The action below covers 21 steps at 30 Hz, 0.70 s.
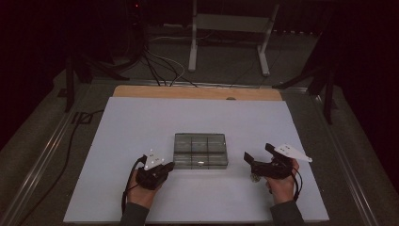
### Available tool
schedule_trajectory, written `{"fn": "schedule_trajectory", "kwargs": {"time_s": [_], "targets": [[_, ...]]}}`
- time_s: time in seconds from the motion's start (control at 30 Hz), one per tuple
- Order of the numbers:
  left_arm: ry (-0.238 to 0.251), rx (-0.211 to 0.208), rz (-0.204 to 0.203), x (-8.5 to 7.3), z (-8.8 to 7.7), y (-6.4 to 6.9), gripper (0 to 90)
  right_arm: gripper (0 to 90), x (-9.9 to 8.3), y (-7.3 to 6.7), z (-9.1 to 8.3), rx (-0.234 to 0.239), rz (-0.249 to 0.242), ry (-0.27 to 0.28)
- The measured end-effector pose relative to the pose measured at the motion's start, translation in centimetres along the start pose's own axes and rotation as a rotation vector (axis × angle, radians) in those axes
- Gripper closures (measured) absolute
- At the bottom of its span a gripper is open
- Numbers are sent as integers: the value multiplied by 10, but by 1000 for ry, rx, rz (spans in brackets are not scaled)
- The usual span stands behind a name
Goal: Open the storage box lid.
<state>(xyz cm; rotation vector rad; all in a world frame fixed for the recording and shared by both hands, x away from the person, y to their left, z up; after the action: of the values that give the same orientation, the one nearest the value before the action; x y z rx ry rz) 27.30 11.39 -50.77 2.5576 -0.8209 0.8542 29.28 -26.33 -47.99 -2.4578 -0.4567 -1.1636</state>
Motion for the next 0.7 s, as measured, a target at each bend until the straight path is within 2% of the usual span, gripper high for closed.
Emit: {"fn": "schedule_trajectory", "kwargs": {"time_s": [0.33,0.47,0.7], "targets": [[8,11,-16,8,0,1,900,2,9,-13,2,23,-66,-14],[14,11,-24,13,-1,1,900,2,15,-18,4,49,-75,-17],[47,9,-44,30,-6,-2,900,2,22,-25,10,83,-101,-6]]}}
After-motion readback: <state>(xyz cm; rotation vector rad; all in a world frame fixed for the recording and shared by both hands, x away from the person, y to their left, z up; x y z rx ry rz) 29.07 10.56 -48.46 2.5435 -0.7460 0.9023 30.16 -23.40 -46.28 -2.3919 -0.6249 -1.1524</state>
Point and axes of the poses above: each handheld gripper's, and its own axes: z roughly forward along the jaws, x roughly out of its top, y roughly to its right, the point moved 2 cm from there along z, roughly forward along the jaws, and after that the axes turned 13 degrees about -y, right-handed, at the moved point
